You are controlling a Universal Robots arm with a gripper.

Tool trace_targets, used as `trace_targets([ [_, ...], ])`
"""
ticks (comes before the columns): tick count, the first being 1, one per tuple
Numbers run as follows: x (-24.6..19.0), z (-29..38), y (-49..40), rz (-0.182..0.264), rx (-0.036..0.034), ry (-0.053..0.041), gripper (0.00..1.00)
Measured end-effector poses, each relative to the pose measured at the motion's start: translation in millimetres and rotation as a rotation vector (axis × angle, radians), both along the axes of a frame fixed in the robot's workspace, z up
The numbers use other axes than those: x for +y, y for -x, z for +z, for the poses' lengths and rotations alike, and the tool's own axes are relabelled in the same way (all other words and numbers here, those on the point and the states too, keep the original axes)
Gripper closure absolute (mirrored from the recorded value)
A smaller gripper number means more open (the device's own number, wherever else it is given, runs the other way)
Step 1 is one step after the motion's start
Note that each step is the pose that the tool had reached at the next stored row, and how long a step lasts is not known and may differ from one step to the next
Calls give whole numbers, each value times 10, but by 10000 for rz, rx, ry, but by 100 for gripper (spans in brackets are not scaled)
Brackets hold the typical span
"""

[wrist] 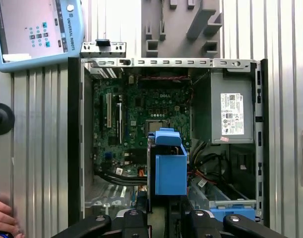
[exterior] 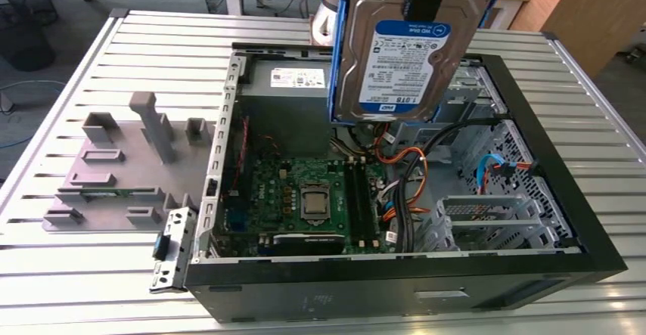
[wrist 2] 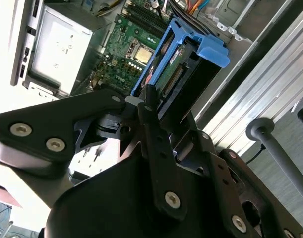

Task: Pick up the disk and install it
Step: 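Pick up the disk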

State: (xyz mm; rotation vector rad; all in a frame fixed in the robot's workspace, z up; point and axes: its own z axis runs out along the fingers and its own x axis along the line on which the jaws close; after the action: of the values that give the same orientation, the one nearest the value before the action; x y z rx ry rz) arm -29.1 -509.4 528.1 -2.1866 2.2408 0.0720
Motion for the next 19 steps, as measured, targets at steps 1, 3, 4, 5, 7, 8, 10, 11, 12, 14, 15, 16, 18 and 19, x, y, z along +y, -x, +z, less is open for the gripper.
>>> trace_targets([
  [1,-21,-11,0,0,0,0,65],
  [3,-68,-35,0,0,0,-1,65],
  [4,-90,-46,0,0,0,0,65],
  [5,-111,-58,0,0,0,0,65],
  [7,-152,-81,0,0,1,0,65],
  [8,-173,-92,0,0,0,0,65],
  [10,-220,-115,0,0,0,-1,65],
  [11,-244,-125,0,0,0,-1,65],
  [12,-299,-146,0,0,1,1,65],
  [14,-348,-166,0,0,0,-1,65],
  [15,-371,-175,0,0,0,-1,65],
  [16,-393,-184,0,0,0,0,65],
  [18,-430,-203,0,0,0,0,65],
  [19,-444,-213,0,0,0,-1,65],
])
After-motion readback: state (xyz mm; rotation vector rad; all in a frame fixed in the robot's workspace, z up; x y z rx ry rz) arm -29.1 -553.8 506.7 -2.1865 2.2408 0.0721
